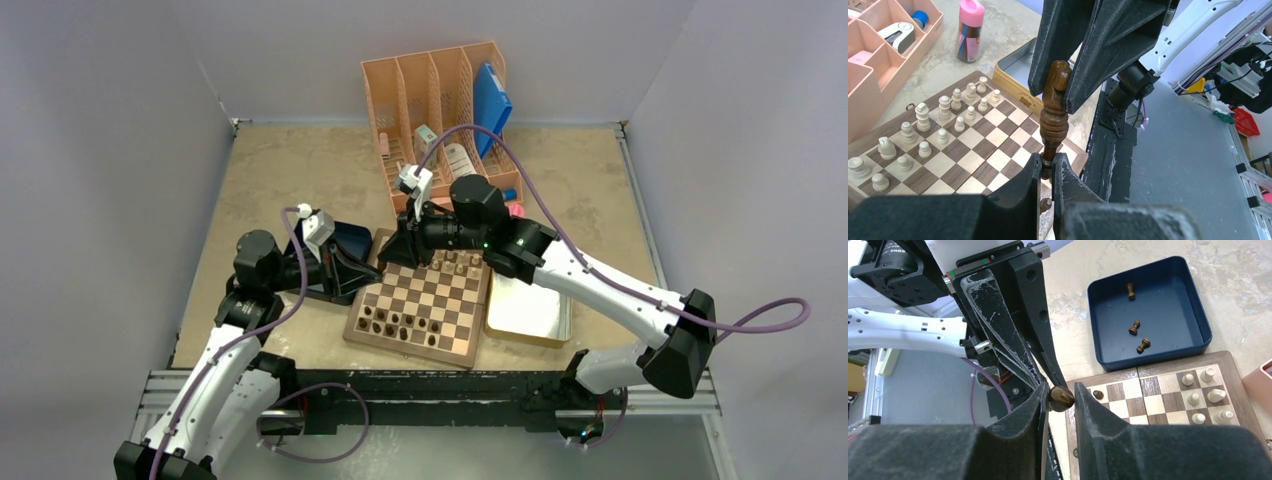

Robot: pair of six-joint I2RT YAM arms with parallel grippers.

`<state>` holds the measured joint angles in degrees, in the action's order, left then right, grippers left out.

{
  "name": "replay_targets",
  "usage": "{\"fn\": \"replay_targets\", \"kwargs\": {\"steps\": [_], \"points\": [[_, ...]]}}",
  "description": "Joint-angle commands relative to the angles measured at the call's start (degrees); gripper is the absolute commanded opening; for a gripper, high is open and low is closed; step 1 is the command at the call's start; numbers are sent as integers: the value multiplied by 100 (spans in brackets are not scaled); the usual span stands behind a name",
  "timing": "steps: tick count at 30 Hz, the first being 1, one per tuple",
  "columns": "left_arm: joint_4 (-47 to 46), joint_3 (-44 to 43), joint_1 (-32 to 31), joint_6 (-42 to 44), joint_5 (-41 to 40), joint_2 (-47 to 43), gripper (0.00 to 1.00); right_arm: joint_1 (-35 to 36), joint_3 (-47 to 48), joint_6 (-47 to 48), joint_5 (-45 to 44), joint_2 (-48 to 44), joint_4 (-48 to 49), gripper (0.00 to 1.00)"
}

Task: Set up the chess pieces on the board
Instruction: Pick up the chess piece from the storage box.

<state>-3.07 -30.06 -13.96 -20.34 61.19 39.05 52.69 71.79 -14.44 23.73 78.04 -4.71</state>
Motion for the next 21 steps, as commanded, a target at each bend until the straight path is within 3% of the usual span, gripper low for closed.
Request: {"fn": "replay_targets", "kwargs": {"steps": [1,13,21], "points": [[-119,15,-26,134,-26,-13,0,-25,84,15,6,-99,256,22],[604,-293,-28,-29,-715,501,0,-22,-328,-241,-2010,-692,437,14],[798,-384,-28,-406,-1365,725,0,19,-1031,-539,-2759,-1067,319,13]]}}
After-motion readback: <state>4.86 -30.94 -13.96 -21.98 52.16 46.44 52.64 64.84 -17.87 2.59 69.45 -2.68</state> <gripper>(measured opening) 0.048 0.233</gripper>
